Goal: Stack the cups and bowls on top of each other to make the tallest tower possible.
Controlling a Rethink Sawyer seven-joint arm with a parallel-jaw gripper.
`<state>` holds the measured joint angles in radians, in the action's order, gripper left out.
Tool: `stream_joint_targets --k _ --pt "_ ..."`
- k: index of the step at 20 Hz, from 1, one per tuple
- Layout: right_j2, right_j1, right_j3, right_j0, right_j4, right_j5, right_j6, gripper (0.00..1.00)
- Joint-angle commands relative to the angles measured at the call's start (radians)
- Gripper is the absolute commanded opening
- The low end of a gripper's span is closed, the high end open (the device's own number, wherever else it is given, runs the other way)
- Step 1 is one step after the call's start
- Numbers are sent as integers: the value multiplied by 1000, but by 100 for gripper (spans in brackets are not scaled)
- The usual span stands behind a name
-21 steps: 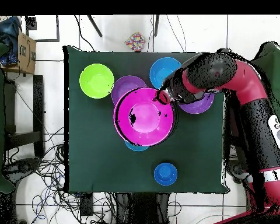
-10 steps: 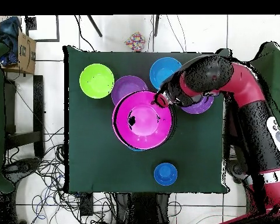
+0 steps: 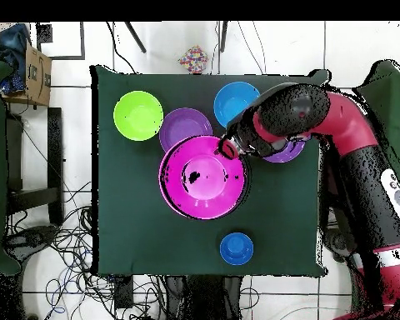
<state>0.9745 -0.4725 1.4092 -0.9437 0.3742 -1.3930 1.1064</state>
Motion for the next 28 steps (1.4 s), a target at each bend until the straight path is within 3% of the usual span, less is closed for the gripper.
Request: stream_joint_targets --k 1,28 --pt "-32 2 59 -3 51 78 -108 0" --pt "-32 -28 193 -47 44 190 -61 0"
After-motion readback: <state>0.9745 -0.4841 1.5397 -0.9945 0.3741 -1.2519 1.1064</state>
